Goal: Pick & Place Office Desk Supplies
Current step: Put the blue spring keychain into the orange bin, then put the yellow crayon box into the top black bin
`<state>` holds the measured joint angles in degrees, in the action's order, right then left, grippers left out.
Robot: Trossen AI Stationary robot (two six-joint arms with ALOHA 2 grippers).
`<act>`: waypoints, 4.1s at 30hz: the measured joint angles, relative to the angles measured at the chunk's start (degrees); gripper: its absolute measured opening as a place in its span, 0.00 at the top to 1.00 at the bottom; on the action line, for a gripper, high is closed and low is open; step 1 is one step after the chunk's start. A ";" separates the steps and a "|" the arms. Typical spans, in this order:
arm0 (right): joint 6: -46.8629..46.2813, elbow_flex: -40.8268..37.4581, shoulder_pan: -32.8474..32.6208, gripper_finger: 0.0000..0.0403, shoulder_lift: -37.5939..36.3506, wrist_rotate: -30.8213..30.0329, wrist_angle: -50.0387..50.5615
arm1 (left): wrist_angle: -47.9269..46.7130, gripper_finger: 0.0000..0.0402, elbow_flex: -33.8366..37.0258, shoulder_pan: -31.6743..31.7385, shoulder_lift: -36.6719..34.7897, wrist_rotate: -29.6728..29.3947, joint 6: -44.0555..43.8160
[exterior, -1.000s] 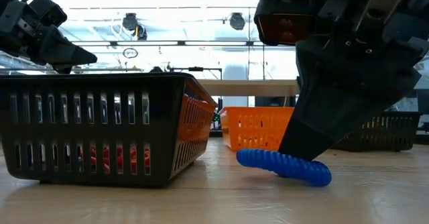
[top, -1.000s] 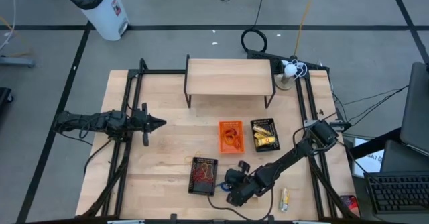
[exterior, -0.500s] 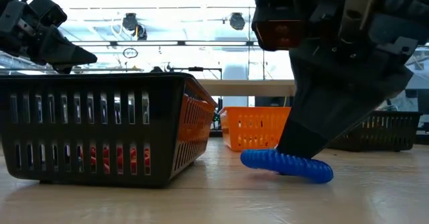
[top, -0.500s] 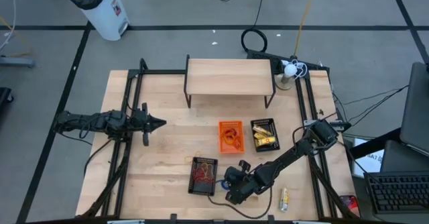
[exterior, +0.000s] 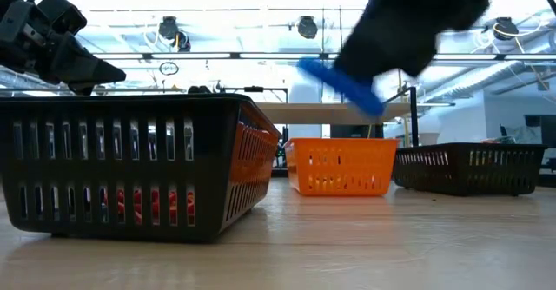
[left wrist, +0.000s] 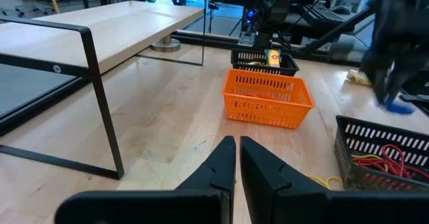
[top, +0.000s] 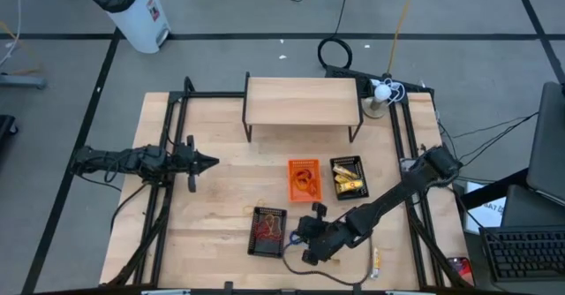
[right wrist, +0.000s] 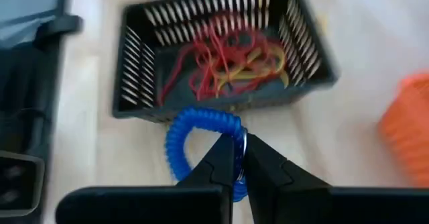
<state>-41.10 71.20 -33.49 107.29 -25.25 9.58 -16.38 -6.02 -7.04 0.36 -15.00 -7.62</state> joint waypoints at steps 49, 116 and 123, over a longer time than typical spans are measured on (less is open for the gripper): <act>40.52 -64.61 19.88 0.98 -83.78 -0.63 -51.54 | 0.02 0.95 0.00 0.00 0.00 -0.04 2.89; 26.75 -20.22 27.40 0.47 -20.28 11.85 -6.55 | 10.97 0.95 0.00 0.00 0.02 -16.51 9.01; 30.37 -19.13 27.17 0.37 -32.13 11.90 -6.77 | 11.34 0.95 0.00 -0.01 0.00 -16.47 9.27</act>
<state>-10.73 52.07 -6.31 75.16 -13.35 2.81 -5.04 -6.02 -7.05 0.36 -31.47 1.65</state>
